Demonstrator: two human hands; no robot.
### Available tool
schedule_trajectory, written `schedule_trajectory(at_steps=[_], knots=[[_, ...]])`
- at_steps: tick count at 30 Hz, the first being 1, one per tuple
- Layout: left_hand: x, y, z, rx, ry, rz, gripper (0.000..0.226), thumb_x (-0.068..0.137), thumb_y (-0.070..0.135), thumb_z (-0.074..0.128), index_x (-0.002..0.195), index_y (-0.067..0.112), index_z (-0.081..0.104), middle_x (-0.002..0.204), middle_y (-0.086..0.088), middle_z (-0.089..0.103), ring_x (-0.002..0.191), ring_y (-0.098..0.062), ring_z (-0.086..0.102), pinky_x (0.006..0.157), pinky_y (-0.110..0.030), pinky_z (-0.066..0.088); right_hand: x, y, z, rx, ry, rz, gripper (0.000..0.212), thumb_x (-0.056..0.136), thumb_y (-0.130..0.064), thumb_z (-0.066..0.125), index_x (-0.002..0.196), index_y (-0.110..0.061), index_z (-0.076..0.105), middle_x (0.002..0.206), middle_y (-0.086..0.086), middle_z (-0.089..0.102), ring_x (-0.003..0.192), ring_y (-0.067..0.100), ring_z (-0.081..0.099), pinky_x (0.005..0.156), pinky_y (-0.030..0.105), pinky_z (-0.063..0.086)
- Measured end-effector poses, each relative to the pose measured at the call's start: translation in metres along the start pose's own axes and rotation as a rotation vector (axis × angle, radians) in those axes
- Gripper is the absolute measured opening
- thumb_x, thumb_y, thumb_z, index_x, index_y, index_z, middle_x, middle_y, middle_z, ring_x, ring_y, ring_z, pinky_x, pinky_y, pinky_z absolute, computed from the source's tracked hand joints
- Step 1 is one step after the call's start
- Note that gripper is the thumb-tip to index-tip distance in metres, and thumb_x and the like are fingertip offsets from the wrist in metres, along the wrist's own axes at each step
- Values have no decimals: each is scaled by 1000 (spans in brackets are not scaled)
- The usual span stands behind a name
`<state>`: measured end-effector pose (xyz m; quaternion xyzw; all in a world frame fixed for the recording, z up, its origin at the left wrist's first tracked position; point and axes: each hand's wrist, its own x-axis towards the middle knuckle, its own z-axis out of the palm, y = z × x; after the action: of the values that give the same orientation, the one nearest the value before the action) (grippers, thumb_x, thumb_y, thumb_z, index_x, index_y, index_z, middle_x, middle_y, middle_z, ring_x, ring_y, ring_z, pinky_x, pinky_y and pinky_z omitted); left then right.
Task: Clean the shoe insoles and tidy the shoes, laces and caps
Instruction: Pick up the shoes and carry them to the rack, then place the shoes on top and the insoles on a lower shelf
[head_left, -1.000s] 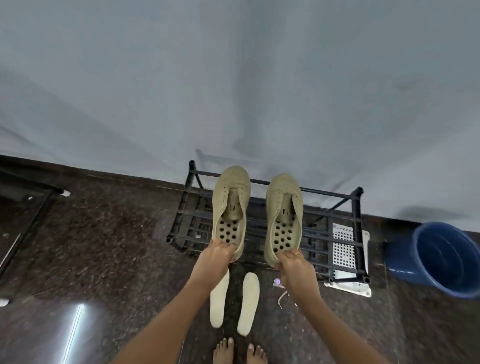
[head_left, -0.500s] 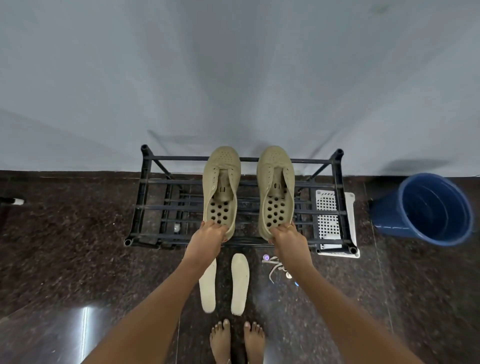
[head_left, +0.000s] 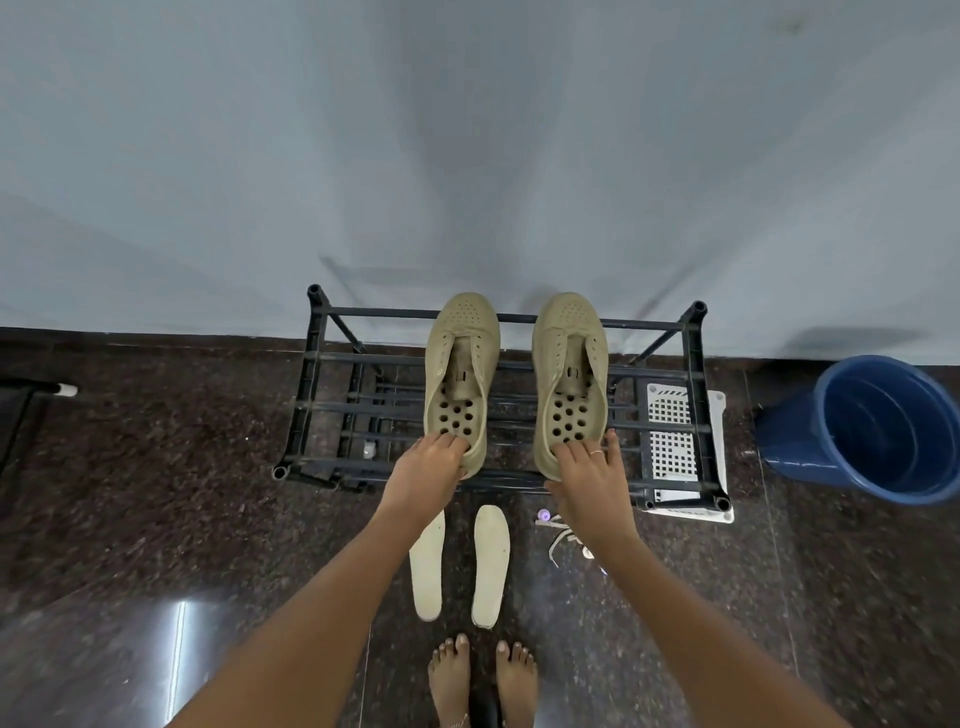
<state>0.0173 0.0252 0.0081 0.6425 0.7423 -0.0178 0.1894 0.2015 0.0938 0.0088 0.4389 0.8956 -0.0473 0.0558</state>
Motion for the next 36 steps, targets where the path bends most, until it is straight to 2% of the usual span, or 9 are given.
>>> schedule_trajectory(at_steps=[2,5,8,11,16,19,24,30,36], knots=[[-8,3,-6,-31,72,-24,26,92,14,54,117,10,53,115,-3,59,109,-19,54,82,-26,45,-5,-2,-1,11,96,7,50,43,-14,87,87,-11,64,79,4,66,80,25,65,87,51,49],[-23,0,-2,-101,265,41,31,63,5,82,88,10,65,82,0,66,74,-17,65,56,-23,52,-16,-7,1,44,242,8,43,56,-13,82,94,-8,63,91,7,66,90,26,63,91,48,47],[-42,-2,8,-197,399,68,29,67,-1,78,94,4,67,94,-7,68,88,-21,67,73,-28,57,-34,-16,7,49,340,0,30,67,-10,74,95,-9,64,95,7,65,95,23,54,87,40,47],[-66,-7,24,-286,472,-12,22,78,-1,67,99,4,65,104,-7,65,101,-17,58,86,-24,48,-53,-32,21,116,365,-2,20,80,-16,49,93,-11,64,98,7,64,97,19,45,82,36,47],[-91,-26,91,-360,360,-138,26,75,-1,71,98,9,65,102,-4,65,94,-20,62,71,-26,52,-63,-59,82,283,247,19,25,78,-20,39,84,-12,62,81,5,62,80,19,51,73,30,36],[-89,-41,154,-384,226,-248,26,89,6,56,114,8,60,118,-5,59,109,-22,56,82,-30,48,-59,-74,149,391,148,100,15,75,-15,54,85,-9,62,81,9,62,79,22,52,66,28,41],[-69,-71,277,-389,82,-360,34,97,16,43,131,15,43,132,0,45,121,-16,42,85,-27,42,-50,-82,289,573,-126,301,31,82,-16,65,110,-4,58,111,15,57,107,34,51,87,40,43],[-47,-98,409,-518,45,-539,35,95,22,49,129,13,43,132,-3,42,123,-21,41,89,-38,46,-51,-58,413,594,-162,358,41,80,-21,68,114,-2,54,114,16,53,111,33,46,89,36,37],[-39,-95,468,-531,158,-630,48,90,36,56,130,12,43,132,-4,42,120,-24,40,97,-34,39,-51,-59,463,610,-35,273,47,76,-23,73,114,-3,54,113,14,53,108,32,48,88,38,41]])
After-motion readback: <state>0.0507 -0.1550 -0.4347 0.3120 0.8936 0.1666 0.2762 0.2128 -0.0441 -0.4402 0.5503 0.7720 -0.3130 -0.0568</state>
